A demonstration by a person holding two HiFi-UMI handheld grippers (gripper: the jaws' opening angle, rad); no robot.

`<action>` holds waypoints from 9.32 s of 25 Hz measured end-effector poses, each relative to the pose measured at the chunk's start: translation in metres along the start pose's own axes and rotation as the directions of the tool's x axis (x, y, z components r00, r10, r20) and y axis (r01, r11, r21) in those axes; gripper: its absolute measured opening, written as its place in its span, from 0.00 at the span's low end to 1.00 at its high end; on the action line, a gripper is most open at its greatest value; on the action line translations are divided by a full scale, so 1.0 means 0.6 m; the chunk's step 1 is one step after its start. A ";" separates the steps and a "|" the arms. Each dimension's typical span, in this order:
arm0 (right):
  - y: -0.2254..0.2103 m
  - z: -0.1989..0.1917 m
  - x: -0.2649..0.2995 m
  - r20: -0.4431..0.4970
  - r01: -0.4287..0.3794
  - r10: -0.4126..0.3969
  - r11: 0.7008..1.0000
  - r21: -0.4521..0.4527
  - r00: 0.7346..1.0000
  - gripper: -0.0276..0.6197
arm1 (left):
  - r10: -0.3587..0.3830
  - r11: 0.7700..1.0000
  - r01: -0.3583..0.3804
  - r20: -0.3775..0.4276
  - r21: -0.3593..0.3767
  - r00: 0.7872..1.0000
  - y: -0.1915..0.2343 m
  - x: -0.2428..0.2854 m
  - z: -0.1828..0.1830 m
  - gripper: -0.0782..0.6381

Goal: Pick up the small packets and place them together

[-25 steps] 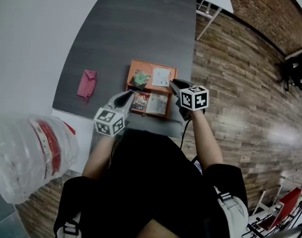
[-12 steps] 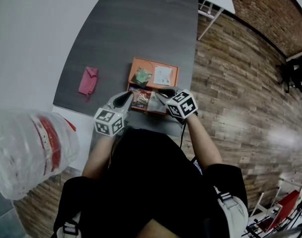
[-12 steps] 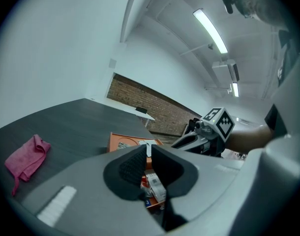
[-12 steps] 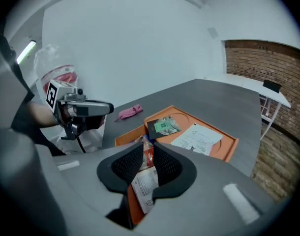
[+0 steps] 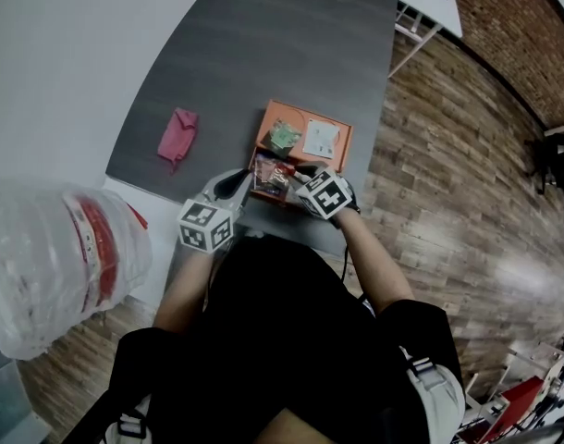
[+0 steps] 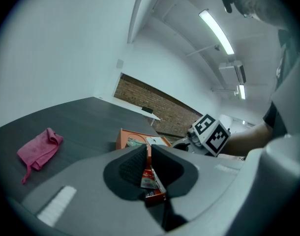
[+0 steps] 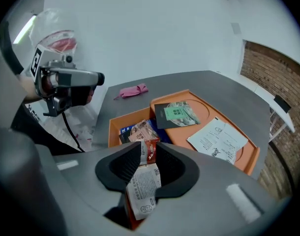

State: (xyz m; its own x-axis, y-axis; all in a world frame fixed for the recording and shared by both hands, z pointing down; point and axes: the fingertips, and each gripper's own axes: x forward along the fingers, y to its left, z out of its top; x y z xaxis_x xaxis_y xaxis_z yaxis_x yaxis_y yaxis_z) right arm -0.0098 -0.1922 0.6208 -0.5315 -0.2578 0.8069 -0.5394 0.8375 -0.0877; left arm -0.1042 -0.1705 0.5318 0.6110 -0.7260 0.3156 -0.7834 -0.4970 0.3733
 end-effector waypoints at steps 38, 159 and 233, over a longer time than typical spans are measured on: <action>0.025 -0.058 0.101 -0.263 0.043 -0.078 0.990 -0.134 0.962 0.51 | 0.067 0.990 -0.073 -0.047 -0.119 0.997 0.038 -0.034 -0.052 0.15; 0.009 -0.010 0.083 0.055 -0.120 0.109 0.792 0.599 0.993 0.34 | 0.070 0.996 -0.076 -0.102 -0.055 0.992 0.046 0.018 -0.082 0.14; 0.031 -0.032 0.082 0.187 -0.380 0.390 0.509 0.773 0.902 0.05 | 0.038 0.990 -0.060 -0.169 -0.125 0.985 0.059 0.010 -0.115 0.14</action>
State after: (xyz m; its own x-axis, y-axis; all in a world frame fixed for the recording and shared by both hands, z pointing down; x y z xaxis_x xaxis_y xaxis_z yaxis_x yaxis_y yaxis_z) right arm -0.0337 -0.1799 0.6700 -0.8115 0.0044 0.5843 -0.5770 0.1517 -0.8025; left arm -0.1207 -0.1597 0.6068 0.5911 -0.6538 0.4724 -0.7981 -0.3895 0.4597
